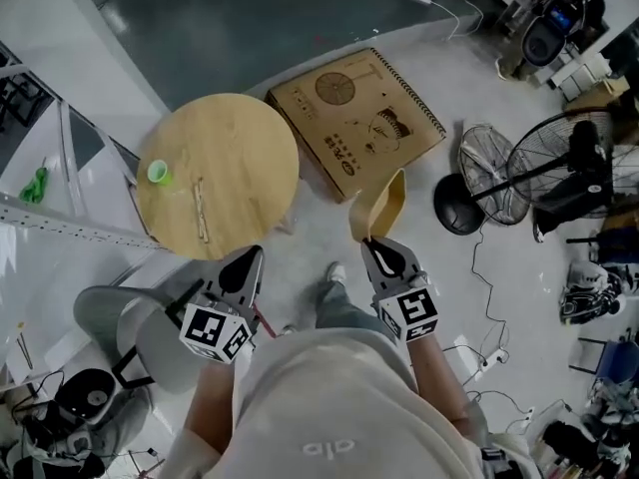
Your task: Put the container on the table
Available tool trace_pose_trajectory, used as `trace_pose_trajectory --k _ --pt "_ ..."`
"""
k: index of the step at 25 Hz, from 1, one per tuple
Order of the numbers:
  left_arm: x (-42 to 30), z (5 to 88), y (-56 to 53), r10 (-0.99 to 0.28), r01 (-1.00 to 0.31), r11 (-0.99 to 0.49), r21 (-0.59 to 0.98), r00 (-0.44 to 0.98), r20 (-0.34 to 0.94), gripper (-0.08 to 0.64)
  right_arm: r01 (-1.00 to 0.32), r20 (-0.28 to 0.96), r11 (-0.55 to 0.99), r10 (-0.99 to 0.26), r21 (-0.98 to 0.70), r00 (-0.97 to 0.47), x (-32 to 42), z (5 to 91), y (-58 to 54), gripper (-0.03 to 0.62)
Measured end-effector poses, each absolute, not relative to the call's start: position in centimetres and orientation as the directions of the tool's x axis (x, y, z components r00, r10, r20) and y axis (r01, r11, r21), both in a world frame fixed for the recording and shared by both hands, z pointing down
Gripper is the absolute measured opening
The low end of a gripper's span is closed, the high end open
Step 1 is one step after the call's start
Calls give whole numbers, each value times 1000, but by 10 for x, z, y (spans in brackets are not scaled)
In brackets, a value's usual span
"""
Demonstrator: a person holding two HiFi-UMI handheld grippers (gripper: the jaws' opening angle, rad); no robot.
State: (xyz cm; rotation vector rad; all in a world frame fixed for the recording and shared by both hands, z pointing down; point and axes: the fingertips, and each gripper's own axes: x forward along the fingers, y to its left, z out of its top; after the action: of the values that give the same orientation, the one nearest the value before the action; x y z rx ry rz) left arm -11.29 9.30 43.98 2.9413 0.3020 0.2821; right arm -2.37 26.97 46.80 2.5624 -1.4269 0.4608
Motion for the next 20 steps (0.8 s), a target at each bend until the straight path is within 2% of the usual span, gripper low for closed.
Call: trace_pose_trajectory --k 9,20 --pt "6 434 106 143 104 -975 195 971 194 15 -893 358 -449 -839 -32 409 99 472 273 40" --pt "43 442 84 80 32 -979 200 968 237 15 -928 438 -369 -843 -51 312 155 491 228 40"
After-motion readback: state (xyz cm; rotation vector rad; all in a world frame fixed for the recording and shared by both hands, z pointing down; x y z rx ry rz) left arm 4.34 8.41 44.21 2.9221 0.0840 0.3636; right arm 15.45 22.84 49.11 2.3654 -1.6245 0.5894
